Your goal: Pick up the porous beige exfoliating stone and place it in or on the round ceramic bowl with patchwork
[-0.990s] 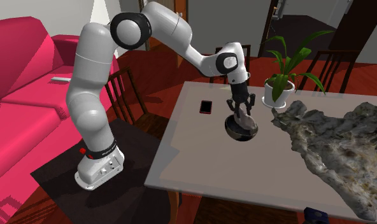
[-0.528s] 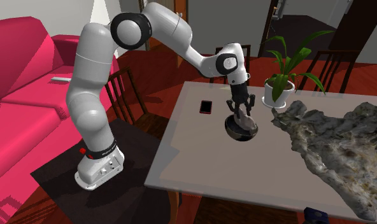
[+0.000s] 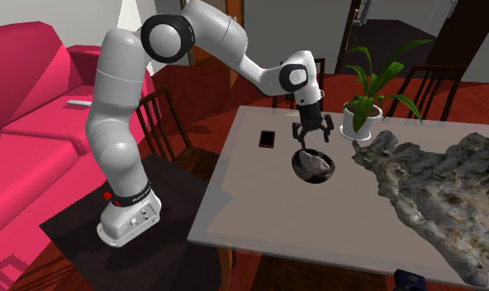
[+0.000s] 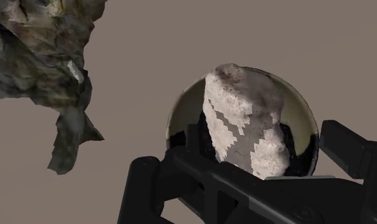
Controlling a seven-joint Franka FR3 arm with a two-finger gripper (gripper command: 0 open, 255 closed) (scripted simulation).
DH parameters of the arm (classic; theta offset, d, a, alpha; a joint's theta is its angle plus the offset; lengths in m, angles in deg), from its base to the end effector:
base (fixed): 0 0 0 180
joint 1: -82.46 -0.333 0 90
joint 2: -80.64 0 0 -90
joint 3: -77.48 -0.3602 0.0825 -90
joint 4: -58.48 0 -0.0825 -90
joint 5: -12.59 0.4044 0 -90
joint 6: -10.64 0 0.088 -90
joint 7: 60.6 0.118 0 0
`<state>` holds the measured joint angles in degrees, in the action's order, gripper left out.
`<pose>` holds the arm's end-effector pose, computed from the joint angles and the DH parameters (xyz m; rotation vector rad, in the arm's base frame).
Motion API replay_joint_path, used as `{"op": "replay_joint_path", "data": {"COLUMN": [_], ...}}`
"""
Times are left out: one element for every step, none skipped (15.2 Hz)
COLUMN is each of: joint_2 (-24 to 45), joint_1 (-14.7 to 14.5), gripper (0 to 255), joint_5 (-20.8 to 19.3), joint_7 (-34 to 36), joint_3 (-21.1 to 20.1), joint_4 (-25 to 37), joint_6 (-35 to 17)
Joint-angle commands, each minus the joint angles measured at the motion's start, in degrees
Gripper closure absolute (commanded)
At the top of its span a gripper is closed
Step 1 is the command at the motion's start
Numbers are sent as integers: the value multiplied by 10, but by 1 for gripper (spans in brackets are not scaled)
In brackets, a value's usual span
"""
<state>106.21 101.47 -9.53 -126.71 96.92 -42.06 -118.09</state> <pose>0.5549 -0.4265 0.3565 2.5888 1.0258 -0.4553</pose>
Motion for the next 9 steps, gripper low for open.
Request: {"op": "replay_joint_path", "data": {"joint_2": [-21,-29,-29,-29,-29,-29,-29,-29,-29], "joint_1": [-10,-14,-14,-14,-14,-14,-14,-14,-14], "gripper": [0,0,0,0,0,0,0,0,0], "joint_5": [-2,-2,-2,-2,-2,-2,-2,-2,-2], "joint_7": [2,2,2,2,2,2,2,2,2], "joint_3": [-1,-2,-2,-2,-2,-2,-2,-2,-2], "joint_4": [1,4,4,4,4,4,4,4,4], "joint_6": [25,37,37,37,37,37,37,37,37]}}
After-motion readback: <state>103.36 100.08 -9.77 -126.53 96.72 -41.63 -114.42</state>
